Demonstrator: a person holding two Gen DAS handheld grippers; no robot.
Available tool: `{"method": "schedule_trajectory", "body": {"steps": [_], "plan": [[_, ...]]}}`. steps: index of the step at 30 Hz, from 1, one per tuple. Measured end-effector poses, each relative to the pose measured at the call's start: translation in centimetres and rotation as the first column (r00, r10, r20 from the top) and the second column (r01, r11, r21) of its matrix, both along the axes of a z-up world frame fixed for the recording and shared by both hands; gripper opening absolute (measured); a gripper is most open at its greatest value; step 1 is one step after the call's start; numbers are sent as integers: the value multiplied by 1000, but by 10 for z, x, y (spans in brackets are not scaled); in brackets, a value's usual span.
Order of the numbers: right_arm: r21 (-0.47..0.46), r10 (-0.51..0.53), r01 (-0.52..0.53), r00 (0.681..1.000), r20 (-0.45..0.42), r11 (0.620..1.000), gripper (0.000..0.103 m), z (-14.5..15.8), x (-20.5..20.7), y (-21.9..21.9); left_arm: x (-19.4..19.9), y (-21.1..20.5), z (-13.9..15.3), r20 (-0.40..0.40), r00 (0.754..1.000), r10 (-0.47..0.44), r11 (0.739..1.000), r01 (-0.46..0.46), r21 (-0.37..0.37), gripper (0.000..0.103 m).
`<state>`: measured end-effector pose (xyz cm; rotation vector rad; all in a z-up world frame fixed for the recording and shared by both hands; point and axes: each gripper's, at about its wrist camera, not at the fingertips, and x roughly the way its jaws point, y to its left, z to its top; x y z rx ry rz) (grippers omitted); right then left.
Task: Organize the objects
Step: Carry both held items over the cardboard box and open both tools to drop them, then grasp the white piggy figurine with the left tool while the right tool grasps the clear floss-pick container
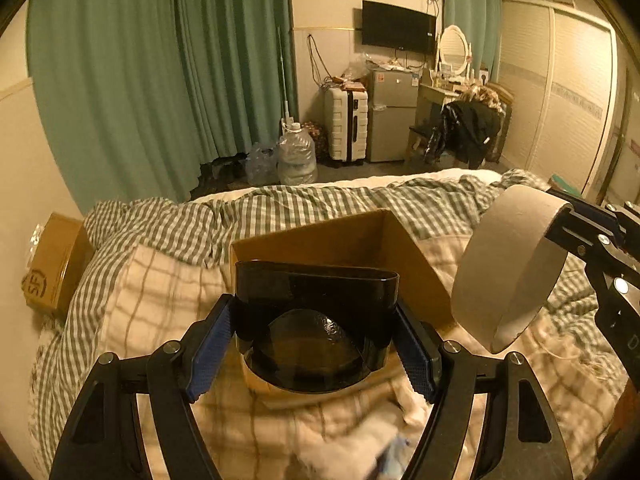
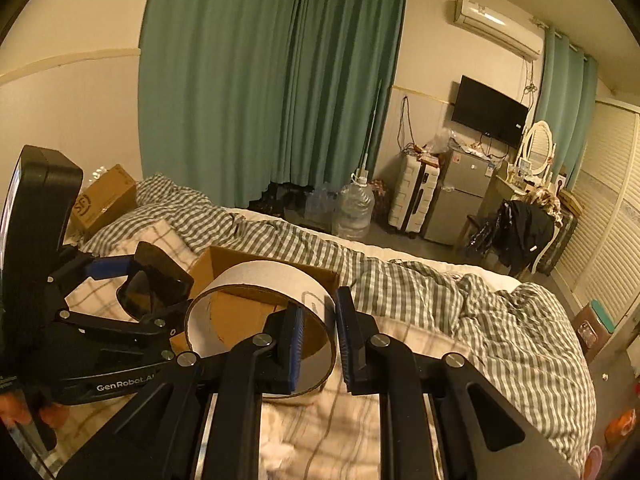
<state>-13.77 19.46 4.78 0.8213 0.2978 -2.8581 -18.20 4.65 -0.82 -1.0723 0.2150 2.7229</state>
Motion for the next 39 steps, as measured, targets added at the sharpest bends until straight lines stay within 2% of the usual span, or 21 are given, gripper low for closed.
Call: {"method": "schedule_trajectory", "body": {"steps": [8, 12, 17, 18, 19, 20, 21, 22, 24, 28, 35, 39], "plan": [[-3, 0, 0, 997, 79, 1000, 15, -45, -69, -2, -47, 1, -39, 51, 999, 18, 999, -17, -30, 77], [-18, 3, -1, 993, 116, 1000, 15, -68, -93, -4, -53, 1, -55, 71, 997, 16, 1000, -14, -28, 77], [-52, 6, 1, 991, 133, 999, 15, -82, -106, -4, -58, 1, -65, 86, 996, 4, 999, -1, -33, 79], [-68, 10, -1, 991, 136, 998, 15, -84, -106, -3, -57, 0, -65, 91, 996, 8, 1000, -5, -30, 84], [-84, 20, -8, 989, 143, 996, 21, -84, -106, -2, -57, -1, -64, 93, 996, 15, 1000, -13, -27, 94], [-93, 23, -9, 988, 150, 996, 32, -84, -108, -2, -55, -3, -63, 94, 995, 25, 999, -23, -24, 99], [-99, 18, -2, 987, 160, 995, 66, -85, -108, -2, -53, -4, -62, 90, 995, 31, 999, -29, -19, 101], [-100, 1, 15, 987, 160, 995, 82, -84, -107, 0, -51, -6, -60, 89, 996, 33, 999, -31, -16, 101], [-130, -5, 24, 989, 145, 991, 82, -79, -101, 6, -44, -10, -57, 99, 994, 39, 999, -37, -20, 101], [-198, 0, 36, 985, 175, 980, 82, -65, -88, 17, -23, -21, -47, 109, 992, 61, 998, -60, -18, 101], [-190, -22, 43, 994, 111, 981, 82, -19, -21, 35, 38, -40, -10, 50, 993, 104, 995, -103, -14, 101], [-152, -25, 34, 998, 60, 988, 82, 8, 29, 39, 76, -48, 8, 27, 991, 129, 991, -130, 19, 101]]}}
